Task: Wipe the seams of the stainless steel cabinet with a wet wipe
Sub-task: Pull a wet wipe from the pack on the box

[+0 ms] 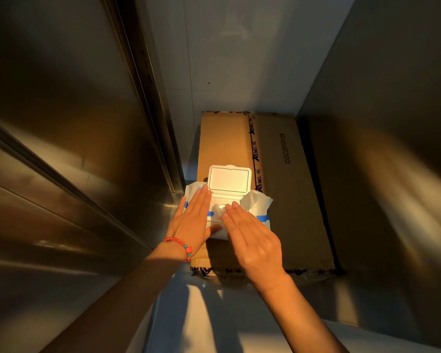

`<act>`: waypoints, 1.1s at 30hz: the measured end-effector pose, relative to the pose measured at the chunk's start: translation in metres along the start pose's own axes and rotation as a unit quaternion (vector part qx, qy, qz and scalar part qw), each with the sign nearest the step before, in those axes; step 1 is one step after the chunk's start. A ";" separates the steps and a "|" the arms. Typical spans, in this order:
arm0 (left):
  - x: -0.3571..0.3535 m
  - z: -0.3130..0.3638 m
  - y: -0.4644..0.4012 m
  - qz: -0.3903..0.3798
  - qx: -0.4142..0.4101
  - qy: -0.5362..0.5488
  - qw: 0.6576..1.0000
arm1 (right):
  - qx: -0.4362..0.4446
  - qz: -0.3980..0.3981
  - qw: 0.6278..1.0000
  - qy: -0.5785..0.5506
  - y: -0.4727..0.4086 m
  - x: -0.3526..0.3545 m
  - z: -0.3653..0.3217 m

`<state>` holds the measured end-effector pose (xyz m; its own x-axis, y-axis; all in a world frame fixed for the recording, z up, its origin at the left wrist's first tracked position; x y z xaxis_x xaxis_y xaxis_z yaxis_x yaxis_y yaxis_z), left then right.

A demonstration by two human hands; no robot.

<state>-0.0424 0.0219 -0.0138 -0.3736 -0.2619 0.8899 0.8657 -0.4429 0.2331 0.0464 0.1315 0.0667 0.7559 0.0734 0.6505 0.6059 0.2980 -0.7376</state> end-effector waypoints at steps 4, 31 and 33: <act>0.002 0.002 0.002 0.013 0.001 -0.001 1.000 | 0.003 0.010 1.000 0.009 -0.003 0.003 0.002; 0.039 0.033 0.046 0.127 -0.046 0.062 0.989 | 0.004 0.011 1.000 0.004 -0.010 0.022 0.003; 0.044 0.039 0.049 0.134 -0.062 0.073 0.986 | 0.003 0.009 1.000 -0.001 -0.011 0.024 0.004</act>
<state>-0.0036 0.0223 0.0526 -0.1879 -0.5012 0.8447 0.8964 -0.4389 -0.0610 0.0569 0.1334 0.0913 0.7666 0.0811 0.6370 0.5901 0.3021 -0.7487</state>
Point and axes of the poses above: each hand's wrist, its own y-axis away from the middle knuckle, its own x-axis out of the back of the hand, z = x × y, the point moved 4 cm from there along -y, towards the middle knuckle, and after that the axes turned 11 degrees about y, right-handed, at the moved point
